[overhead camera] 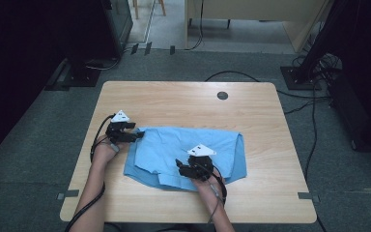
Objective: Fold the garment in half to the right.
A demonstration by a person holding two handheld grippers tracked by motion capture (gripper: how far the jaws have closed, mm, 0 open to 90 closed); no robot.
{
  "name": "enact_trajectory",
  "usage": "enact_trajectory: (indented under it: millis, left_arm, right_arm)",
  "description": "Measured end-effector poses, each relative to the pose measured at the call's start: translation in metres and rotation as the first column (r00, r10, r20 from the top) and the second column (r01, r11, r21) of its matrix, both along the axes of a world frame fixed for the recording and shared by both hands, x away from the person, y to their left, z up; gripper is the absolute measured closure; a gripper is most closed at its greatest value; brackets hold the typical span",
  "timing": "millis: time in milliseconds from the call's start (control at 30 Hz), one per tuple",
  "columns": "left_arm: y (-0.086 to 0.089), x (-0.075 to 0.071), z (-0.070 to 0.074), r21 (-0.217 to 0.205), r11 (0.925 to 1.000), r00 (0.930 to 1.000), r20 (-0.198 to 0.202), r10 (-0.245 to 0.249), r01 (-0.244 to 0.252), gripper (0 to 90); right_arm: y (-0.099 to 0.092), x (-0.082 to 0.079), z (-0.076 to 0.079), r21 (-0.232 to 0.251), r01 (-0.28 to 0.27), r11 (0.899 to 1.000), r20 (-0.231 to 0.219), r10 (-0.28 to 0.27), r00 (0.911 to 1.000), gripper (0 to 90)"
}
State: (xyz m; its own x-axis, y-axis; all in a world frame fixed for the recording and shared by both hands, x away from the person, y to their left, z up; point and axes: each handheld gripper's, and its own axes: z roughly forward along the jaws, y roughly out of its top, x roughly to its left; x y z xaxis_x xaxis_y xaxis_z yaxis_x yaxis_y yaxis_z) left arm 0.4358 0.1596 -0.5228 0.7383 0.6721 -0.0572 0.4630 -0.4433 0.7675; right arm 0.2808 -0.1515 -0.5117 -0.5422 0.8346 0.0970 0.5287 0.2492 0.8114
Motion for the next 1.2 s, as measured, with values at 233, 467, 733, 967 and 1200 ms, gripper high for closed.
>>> enact_trajectory:
  millis: [233,467,733,967,1200]
  left_arm:
    - [0.000,0.000,0.000,0.001,1.0000,1.0000,0.002,0.003,-0.003,35.0]
    - [0.000,-0.001,0.000,0.000,1.0000,1.0000,0.001,0.003,-0.003,35.0]
    - [0.000,-0.001,0.000,-0.005,1.0000,1.0000,-0.003,0.006,-0.006,35.0]
    - [0.001,-0.002,0.000,-0.003,1.0000,1.0000,-0.004,0.003,-0.004,35.0]
    - [0.001,-0.002,0.000,-0.006,1.0000,1.0000,-0.009,-0.003,0.003,33.0]
  right_arm:
    - [0.011,-0.003,0.000,0.010,0.014,1.000,0.023,-0.014,0.9996,34.8]
    - [0.018,-0.006,0.000,0.009,0.005,1.000,0.039,-0.006,0.9992,37.9]
    - [0.032,-0.005,-0.002,0.004,-0.038,0.999,0.022,0.038,0.9991,40.3]
    - [0.044,-0.003,0.000,-0.009,-0.060,0.998,0.022,0.060,0.9979,39.1]
    - [0.059,-0.004,-0.001,-0.016,-0.099,0.995,0.018,0.099,0.9949,39.2]
